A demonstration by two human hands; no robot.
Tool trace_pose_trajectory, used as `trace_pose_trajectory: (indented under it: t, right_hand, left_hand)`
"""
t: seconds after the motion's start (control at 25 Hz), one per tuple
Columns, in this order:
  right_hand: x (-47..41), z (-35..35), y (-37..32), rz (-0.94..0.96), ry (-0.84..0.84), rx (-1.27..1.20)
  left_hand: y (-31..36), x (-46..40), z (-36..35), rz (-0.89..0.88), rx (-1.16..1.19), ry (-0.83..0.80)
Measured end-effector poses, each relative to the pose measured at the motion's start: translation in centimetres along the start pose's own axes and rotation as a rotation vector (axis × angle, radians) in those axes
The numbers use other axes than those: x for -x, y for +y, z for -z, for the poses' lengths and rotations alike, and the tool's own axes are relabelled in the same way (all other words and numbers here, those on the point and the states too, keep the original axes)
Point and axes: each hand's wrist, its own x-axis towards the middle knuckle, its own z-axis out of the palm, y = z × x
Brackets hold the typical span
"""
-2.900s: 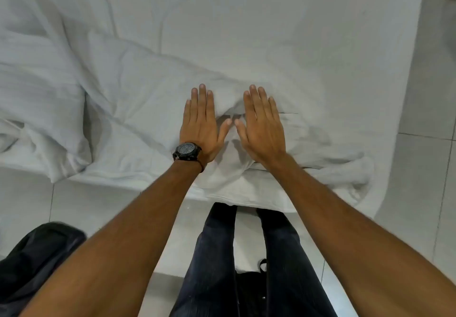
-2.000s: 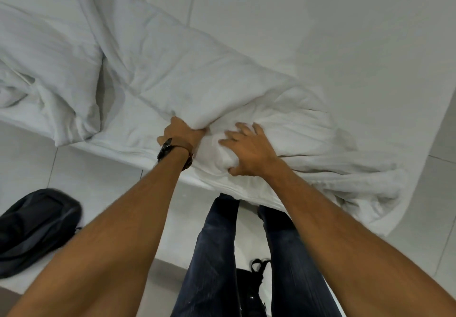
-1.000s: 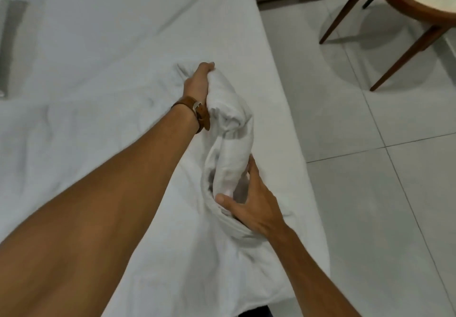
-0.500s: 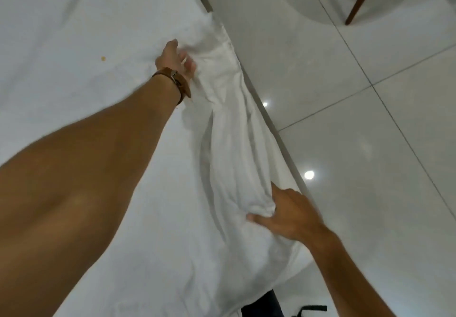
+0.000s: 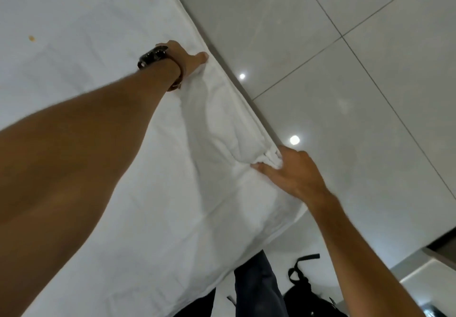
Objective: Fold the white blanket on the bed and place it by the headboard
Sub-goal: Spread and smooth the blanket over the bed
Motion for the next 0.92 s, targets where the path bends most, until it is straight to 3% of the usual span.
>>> trace_pose_trajectory:
  t: [0.2,0.32,0.44,0.56,0.72,0.92]
  right_hand:
    - [1.1,5.0,1.8,0.022,0.155,0.01]
    - [0.5,4.1,2.1,-0.054,0.224,0.152]
    - [-1.0,-1.3,0.0,0.003,0.443,0.288]
    - [-1.2,-7.5,-4.8,0.313,0.656,0.273]
    - [0.2,-17.8,-11.3,0.461,0.546,0.419]
    - [1.9,-29.1,-17.4,0.456,0.561,0.563]
  left_hand:
    - [-0.7,-0.4,0.3,-0.083,0.285,-0.073]
    - [-2.3,0.0,-0.4,-0.257,0.267,0.054]
    - [-6.6,1.6,-3.5,-0.567,-0.037,0.189]
    - [-13.2,3.0,-7.1,-0.601,-0.195,0.231]
    - [-23.8,4.8,-9.2,-0.598,-0.262,0.315]
    - [-38.1,5.7,-8.7,-0.568,-0.218,0.407]
